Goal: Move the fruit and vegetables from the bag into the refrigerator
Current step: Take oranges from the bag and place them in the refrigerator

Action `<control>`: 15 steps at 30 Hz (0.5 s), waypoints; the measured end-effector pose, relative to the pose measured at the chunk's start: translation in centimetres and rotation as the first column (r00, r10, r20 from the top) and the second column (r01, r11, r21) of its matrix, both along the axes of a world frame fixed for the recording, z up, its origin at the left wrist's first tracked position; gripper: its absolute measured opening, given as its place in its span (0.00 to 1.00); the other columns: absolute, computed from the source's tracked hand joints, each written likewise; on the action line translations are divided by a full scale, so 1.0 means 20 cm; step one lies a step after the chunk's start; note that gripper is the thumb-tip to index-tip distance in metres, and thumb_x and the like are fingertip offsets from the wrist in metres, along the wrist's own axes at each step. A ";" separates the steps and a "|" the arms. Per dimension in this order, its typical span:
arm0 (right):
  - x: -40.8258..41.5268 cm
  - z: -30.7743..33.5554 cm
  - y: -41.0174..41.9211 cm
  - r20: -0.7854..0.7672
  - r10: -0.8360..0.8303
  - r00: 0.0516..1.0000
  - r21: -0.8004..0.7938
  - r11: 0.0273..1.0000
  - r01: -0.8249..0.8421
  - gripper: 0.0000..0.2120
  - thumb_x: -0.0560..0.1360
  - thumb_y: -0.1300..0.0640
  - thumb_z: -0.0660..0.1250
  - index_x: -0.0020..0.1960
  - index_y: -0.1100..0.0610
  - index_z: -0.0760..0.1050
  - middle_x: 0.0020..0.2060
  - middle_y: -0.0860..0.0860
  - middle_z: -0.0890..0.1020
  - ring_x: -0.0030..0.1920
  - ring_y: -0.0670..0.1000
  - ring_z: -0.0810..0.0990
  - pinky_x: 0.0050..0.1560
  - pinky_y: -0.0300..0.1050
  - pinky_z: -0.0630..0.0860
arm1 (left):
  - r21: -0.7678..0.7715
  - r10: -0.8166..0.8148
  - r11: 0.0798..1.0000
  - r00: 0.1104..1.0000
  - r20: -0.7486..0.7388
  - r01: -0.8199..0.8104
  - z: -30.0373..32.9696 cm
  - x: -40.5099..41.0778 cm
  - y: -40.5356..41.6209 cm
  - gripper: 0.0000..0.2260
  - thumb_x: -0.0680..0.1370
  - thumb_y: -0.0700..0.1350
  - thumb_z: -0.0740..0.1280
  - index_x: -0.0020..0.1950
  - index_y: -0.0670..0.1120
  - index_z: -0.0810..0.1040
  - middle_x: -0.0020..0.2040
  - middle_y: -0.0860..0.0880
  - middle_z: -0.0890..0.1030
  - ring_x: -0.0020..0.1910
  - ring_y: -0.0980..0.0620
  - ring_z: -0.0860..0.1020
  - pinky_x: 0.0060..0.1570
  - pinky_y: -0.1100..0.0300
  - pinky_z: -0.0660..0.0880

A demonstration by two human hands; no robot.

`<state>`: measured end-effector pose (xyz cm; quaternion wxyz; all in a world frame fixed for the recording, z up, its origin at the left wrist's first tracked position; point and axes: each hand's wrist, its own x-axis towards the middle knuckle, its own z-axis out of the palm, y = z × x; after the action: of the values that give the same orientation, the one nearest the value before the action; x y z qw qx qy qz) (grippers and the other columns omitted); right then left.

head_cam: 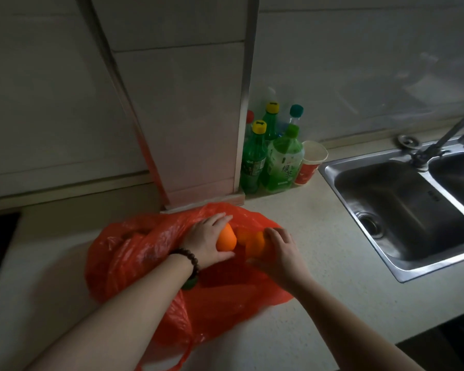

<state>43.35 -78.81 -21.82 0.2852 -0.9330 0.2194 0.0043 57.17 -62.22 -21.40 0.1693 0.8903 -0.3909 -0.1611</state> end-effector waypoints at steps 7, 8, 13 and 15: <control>0.06 0.18 0.13 0.092 -0.011 0.996 -0.063 0.998 0.017 0.43 0.65 0.32 0.68 0.73 0.49 0.58 0.69 0.51 0.66 0.68 0.55 0.65 0.68 0.56 0.66 | -0.199 0.187 0.963 0.982 0.023 -0.179 0.20 -0.03 0.18 0.39 0.67 0.60 0.74 0.73 0.55 0.60 0.71 0.53 0.64 0.68 0.49 0.66 0.65 0.51 0.68; 0.06 0.21 0.16 0.102 -0.002 0.995 -0.091 0.996 0.011 0.43 0.66 0.31 0.67 0.73 0.49 0.58 0.70 0.51 0.66 0.68 0.55 0.65 0.68 0.57 0.65 | -0.228 0.204 0.955 0.978 0.040 -0.190 0.23 -0.04 0.21 0.39 0.67 0.60 0.74 0.72 0.54 0.61 0.70 0.52 0.65 0.67 0.49 0.68 0.64 0.52 0.69; 0.07 0.38 0.32 0.140 0.055 0.989 -0.235 0.972 -0.020 0.40 0.68 0.32 0.66 0.73 0.49 0.58 0.70 0.50 0.67 0.69 0.55 0.65 0.69 0.57 0.59 | -0.296 0.309 0.917 0.946 0.097 -0.269 0.37 -0.09 0.40 0.37 0.66 0.59 0.75 0.69 0.53 0.62 0.68 0.50 0.68 0.62 0.47 0.73 0.58 0.54 0.71; 0.06 0.44 0.39 0.146 0.078 0.986 -0.276 0.961 -0.035 0.40 0.68 0.32 0.65 0.73 0.50 0.58 0.70 0.50 0.67 0.69 0.55 0.65 0.68 0.58 0.59 | -0.324 0.336 0.902 0.934 0.120 -0.283 0.42 -0.12 0.49 0.36 0.65 0.59 0.75 0.68 0.52 0.64 0.66 0.50 0.69 0.60 0.47 0.74 0.57 0.55 0.72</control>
<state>44.47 -71.01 -12.94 0.1701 -0.9667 0.1681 -0.0907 54.78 -52.38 -13.04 0.2923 0.9153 -0.2770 0.0074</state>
